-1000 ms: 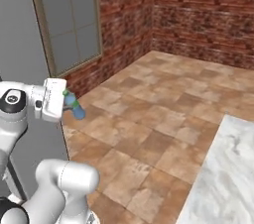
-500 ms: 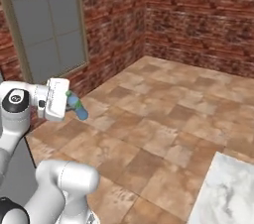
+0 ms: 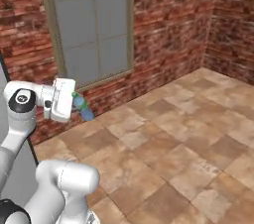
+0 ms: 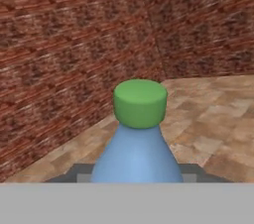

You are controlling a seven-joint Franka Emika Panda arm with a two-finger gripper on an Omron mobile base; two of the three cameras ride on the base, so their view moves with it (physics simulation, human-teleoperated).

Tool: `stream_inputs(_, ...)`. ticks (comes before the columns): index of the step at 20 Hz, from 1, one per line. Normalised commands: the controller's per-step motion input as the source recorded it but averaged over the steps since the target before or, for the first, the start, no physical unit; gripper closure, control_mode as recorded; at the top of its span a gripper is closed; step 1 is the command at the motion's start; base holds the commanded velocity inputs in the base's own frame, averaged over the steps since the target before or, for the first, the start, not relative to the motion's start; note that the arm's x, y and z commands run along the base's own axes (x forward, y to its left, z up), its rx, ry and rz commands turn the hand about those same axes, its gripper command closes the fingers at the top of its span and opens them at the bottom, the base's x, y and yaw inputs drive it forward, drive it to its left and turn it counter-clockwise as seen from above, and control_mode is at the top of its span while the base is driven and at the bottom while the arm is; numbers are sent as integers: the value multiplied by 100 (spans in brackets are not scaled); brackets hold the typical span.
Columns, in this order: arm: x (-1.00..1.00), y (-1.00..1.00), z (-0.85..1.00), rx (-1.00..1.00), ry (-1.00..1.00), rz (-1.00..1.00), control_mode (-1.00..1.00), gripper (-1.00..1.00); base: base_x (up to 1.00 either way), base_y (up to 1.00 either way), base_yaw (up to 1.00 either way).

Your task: Take the bottled waters from the counter and place them in the freezer to freeze. Close the freezer door after placing the bottles.

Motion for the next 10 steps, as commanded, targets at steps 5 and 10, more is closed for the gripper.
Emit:
stream_inputs(5, 0, 0, 0, 0, 0, 0, 100, 100, 29, 0, 78)
stream_inputs(10, 0, 0, 0, 0, 0, 0, 100, 100, 0, 2, 85)
